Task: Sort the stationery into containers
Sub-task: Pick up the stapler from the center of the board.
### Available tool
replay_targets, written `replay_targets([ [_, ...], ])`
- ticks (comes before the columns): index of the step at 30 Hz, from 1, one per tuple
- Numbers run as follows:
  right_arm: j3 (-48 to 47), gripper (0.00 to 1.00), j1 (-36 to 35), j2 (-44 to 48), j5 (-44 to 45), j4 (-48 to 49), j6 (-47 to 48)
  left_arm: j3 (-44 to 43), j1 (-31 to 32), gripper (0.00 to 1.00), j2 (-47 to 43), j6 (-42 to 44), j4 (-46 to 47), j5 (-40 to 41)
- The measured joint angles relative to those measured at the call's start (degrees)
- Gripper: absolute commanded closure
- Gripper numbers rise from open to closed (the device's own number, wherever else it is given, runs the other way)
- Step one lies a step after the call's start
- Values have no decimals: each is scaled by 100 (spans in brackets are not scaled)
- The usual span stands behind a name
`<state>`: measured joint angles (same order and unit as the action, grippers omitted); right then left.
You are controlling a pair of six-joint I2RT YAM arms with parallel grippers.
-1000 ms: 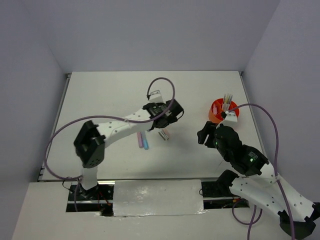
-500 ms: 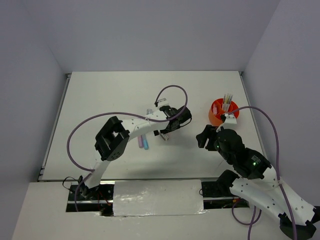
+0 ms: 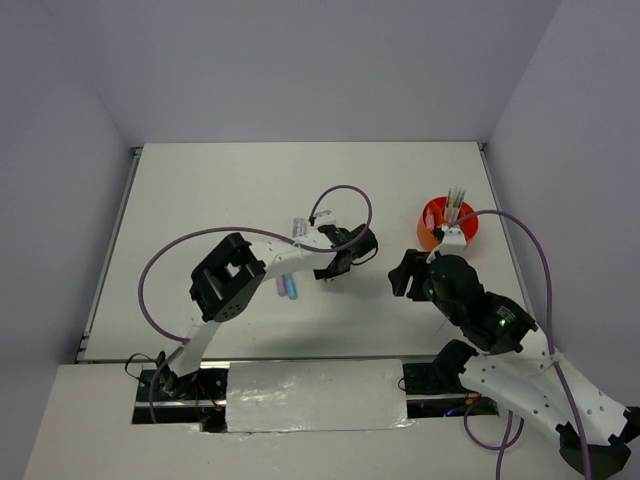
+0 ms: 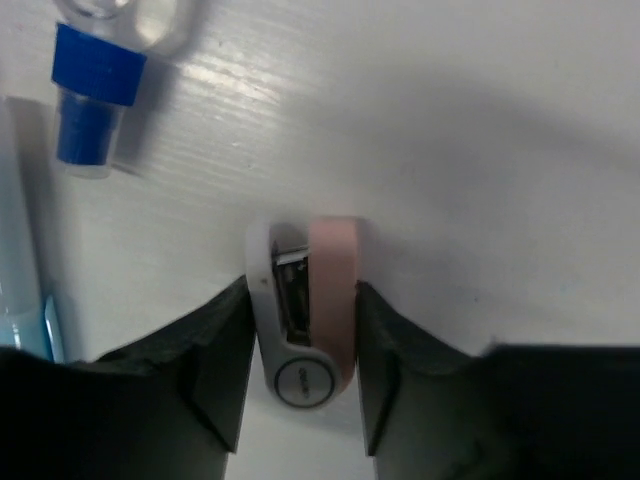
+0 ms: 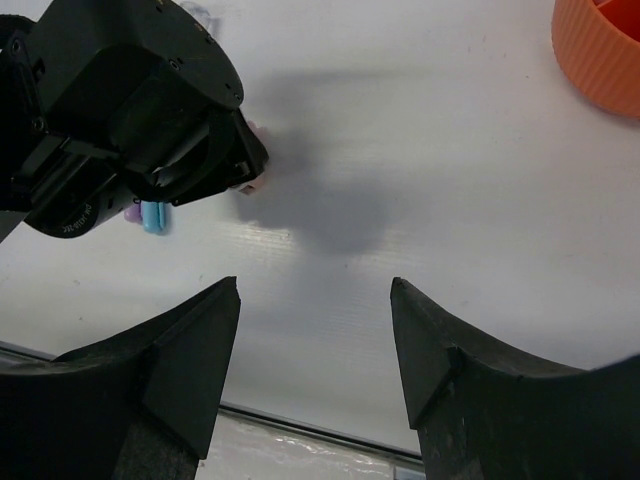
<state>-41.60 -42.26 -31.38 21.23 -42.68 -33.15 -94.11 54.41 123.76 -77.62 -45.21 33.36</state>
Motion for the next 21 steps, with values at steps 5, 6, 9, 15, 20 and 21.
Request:
replay_targets([
  [5,44,25,-9,-74,-136,175,7,254,0,90,-140,221,365,-15],
  [6,72,23,-11,-68,-140,203,2,319,2,96,-173,264,446,-17],
  [9,125,18,-13,4,-109,238,-50,730,42,100,-433,490,852,-44],
  [15,155,15,-13,450,-216,555,-356,3171,820,100,-2618,2503,3209,17],
  [20,153,16,-13,337,-688,1209,-837,5211,1456,100,-4741,4162,6605,-549],
  [21,153,17,-17,199,-798,1357,-951,5598,1432,100,-5014,4404,7171,-640],
])
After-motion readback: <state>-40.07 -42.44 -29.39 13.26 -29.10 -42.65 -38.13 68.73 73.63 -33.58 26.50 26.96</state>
